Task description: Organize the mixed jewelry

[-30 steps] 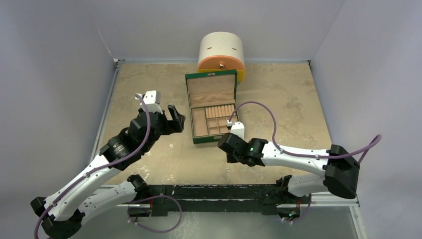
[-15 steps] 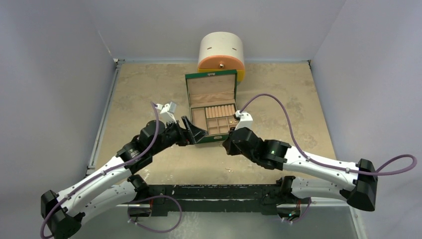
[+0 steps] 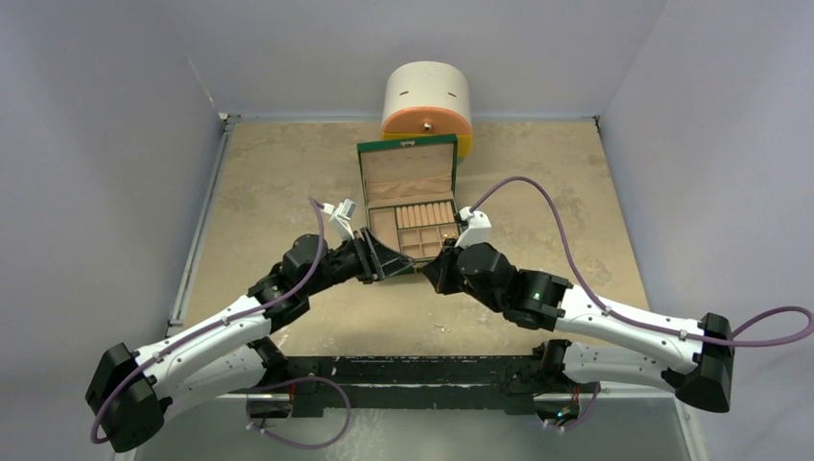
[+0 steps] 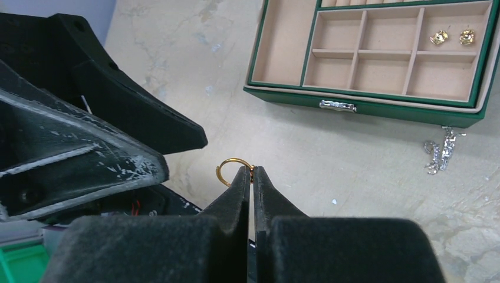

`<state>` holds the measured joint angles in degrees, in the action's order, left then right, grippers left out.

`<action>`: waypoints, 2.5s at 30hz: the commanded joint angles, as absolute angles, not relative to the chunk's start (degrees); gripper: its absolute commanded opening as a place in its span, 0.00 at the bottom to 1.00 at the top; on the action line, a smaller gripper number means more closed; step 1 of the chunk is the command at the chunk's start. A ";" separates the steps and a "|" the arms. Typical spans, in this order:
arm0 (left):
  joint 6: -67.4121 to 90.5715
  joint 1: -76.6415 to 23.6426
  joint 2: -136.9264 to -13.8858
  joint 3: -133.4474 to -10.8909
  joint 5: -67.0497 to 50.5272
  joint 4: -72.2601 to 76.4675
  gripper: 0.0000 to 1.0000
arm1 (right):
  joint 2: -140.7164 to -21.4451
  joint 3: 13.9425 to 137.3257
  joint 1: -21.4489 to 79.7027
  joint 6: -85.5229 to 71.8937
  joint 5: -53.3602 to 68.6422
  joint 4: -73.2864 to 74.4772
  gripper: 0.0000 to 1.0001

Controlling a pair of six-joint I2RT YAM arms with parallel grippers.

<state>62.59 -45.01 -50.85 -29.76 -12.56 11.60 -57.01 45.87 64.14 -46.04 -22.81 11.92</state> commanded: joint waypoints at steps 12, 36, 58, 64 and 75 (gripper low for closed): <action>62.18 -45.16 -50.98 -28.38 -15.81 17.76 0.36 | -57.19 51.19 64.34 -47.54 -20.88 10.11 0.00; 60.39 -45.17 -51.03 -28.65 -15.79 16.09 0.00 | -59.24 52.74 64.34 -47.81 -19.68 10.63 0.00; 62.51 -45.10 -49.57 -27.29 -21.25 25.21 0.00 | -44.59 45.21 64.31 -46.95 -10.54 6.49 0.33; 63.02 -45.14 -48.26 -27.46 -26.10 29.13 0.00 | -41.53 44.11 64.33 -46.34 -6.42 4.37 0.41; 65.44 -45.22 -44.72 -27.28 -32.40 34.51 0.00 | -36.79 40.56 64.24 -46.45 0.39 -5.01 0.46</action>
<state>63.86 -45.04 -46.19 -27.27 -28.80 28.23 -37.91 40.69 64.12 -47.29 -3.01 2.37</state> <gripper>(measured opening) 0.012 0.456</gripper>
